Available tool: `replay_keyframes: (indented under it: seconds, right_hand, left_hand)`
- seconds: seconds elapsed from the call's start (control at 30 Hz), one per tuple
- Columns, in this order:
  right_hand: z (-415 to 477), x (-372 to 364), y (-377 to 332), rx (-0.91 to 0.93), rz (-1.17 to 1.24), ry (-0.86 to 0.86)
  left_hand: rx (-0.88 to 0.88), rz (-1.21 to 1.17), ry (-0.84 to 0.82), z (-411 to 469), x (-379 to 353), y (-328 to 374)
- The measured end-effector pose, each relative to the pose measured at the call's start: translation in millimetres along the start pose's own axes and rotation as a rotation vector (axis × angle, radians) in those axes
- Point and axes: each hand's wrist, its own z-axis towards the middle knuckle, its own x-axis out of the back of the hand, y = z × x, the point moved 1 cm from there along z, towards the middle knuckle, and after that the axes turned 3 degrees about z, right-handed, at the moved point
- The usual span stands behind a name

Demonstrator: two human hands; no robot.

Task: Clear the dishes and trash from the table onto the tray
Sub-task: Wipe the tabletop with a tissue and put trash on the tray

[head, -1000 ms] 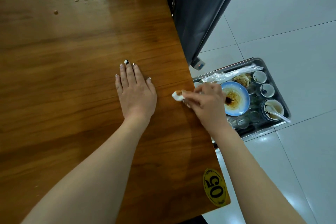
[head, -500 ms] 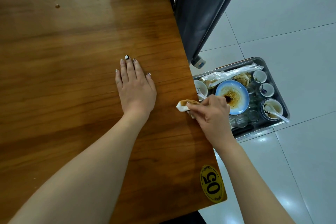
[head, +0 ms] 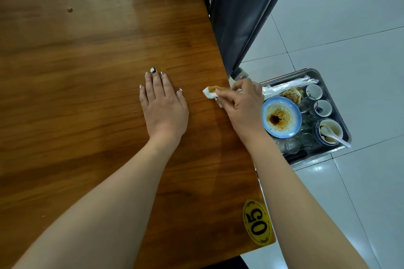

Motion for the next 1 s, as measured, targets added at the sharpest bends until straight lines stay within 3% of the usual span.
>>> replay_keyframes:
  seconds: [0.23,0.63,0.87,1.0]
  right_hand:
    - [-61.9,9.0,5.7,-0.030,0.044,0.053]
    - [16.6,-12.8,-22.8,0.021,-0.052,-0.052]
    - [-59.2,0.5,-12.6,0.113,-0.037,-0.023]
    - [-52.1,-5.5,-13.2,0.128,-0.084,0.000]
  left_hand:
    - [-0.003,0.001,0.005,-0.1,-0.1,0.2]
    - [-0.005,0.025,0.018,1.5,-1.7,1.4]
    - [-0.006,0.000,0.009,0.4,-0.5,0.8]
    - [-0.001,-0.018,0.019,0.7,0.4,0.5]
